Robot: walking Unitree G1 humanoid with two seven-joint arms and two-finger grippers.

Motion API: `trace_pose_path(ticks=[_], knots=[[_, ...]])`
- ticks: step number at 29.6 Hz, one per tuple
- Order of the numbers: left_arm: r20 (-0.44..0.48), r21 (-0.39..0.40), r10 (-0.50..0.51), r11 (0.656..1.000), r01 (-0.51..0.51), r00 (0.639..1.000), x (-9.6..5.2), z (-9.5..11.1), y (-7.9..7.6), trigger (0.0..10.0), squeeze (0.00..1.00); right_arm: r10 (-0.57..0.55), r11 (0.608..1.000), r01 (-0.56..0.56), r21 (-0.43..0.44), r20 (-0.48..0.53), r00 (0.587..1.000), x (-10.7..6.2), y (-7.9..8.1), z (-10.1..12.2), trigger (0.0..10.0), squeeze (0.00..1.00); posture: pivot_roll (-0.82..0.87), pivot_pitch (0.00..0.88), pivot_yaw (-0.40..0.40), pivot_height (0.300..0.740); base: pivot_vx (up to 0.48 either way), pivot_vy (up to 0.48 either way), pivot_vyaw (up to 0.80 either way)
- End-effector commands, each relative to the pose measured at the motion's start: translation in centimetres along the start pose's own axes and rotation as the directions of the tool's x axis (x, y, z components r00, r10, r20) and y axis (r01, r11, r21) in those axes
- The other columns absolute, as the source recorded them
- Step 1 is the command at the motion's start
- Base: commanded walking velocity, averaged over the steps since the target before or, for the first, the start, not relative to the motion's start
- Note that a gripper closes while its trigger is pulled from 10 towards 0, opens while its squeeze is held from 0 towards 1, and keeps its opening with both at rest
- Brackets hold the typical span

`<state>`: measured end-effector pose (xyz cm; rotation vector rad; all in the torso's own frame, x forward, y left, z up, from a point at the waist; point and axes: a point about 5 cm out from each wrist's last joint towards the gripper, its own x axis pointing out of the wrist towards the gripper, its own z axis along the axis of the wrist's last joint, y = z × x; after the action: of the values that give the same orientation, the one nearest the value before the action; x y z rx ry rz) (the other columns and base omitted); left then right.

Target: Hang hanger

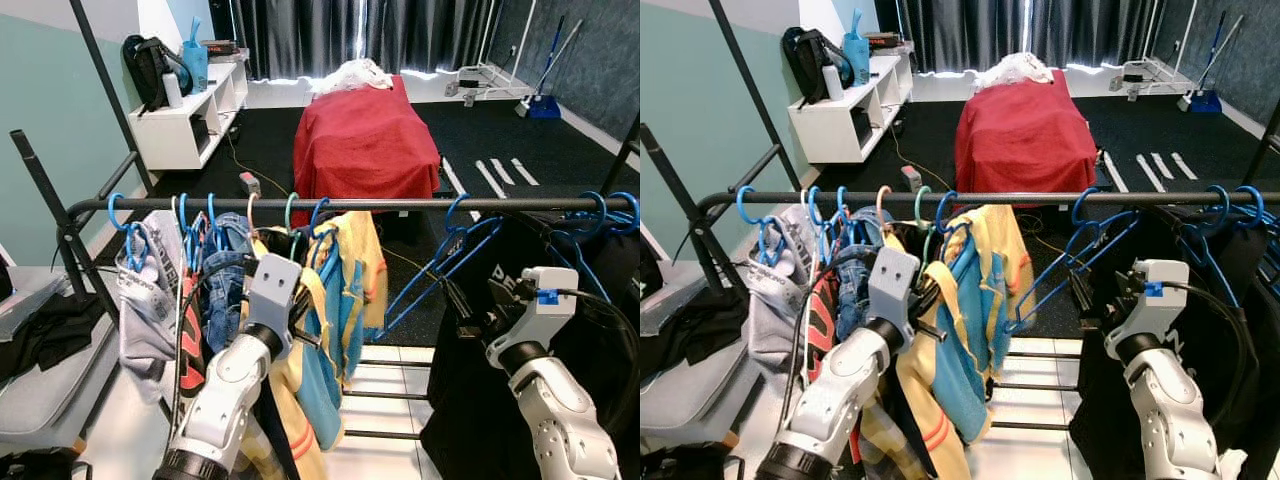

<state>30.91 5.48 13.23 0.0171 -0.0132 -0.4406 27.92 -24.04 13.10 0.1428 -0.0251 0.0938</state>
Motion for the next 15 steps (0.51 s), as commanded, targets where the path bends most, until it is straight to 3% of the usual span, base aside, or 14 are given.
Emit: trace_pose_path(ticks=[1,12,15], knots=[[0.035,0.008,-0.001,1.000,0.001,0.999,0.7,1.1,-0.4,10.0,0.00,-0.004,1.000,0.005,0.013,-0.018,1.000,0.1,0.1,-0.5,10.0,0.00,-0.13,0.000,0.035,0.740,0.000,0.000,0.00],[0.043,-0.008,0.019,1.000,-0.019,0.999,2.3,2.3,-1.6,10.0,0.00,-0.006,1.000,0.006,0.013,-0.018,1.000,0.1,0.2,-0.5,10.0,0.00,-0.13,0.000,0.043,0.740,0.000,0.000,0.00],[-0.030,0.011,0.036,0.999,-0.036,0.999,2.5,1.3,-1.2,10.0,0.00,-0.006,1.000,0.007,0.012,-0.018,1.000,0.1,0.2,-0.5,10.0,0.00,-0.13,0.000,0.044,0.740,0.000,0.000,0.00]])
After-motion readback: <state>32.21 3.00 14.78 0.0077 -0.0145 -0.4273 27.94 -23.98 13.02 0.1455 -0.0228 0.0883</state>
